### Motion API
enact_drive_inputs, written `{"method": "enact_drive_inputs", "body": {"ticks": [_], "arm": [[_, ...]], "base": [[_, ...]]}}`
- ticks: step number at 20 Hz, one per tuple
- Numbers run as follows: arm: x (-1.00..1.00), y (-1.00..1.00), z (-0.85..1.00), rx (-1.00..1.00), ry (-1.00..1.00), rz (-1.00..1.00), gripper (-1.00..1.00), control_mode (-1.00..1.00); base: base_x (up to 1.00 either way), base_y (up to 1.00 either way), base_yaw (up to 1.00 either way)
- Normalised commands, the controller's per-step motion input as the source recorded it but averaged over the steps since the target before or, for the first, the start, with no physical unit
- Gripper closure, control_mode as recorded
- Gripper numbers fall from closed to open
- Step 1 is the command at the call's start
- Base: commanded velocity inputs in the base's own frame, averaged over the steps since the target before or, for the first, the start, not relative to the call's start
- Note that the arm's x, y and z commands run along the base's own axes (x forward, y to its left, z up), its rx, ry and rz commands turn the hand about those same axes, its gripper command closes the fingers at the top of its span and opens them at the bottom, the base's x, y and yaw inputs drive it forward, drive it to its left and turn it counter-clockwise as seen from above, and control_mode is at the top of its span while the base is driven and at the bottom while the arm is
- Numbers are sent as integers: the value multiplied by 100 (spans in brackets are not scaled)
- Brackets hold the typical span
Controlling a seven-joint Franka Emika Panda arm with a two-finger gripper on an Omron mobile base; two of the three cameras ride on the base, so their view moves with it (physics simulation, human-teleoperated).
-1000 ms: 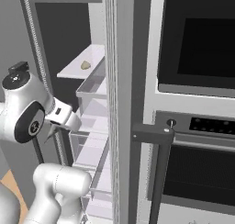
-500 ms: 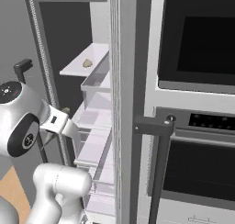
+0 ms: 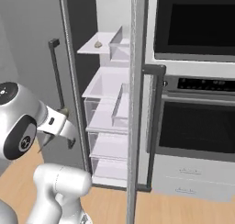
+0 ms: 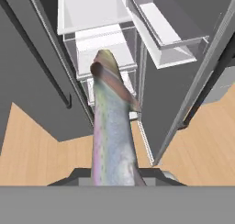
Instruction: Place one garlic and one fish in each tupperware on the nearby counter, to pack two identical lunches.
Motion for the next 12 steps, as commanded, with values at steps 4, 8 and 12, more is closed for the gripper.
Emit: {"method": "enact_drive_inputs", "body": {"ticks": [4,8,12], "arm": [[0,0,0,0,0,0,100,100],[0,0,0,0,0,0,100,100],[0,0,0,0,0,0,100,100]], "base": [[-100,-39,-51],[-92,-64,-51],[-15,-99,-57]]}}
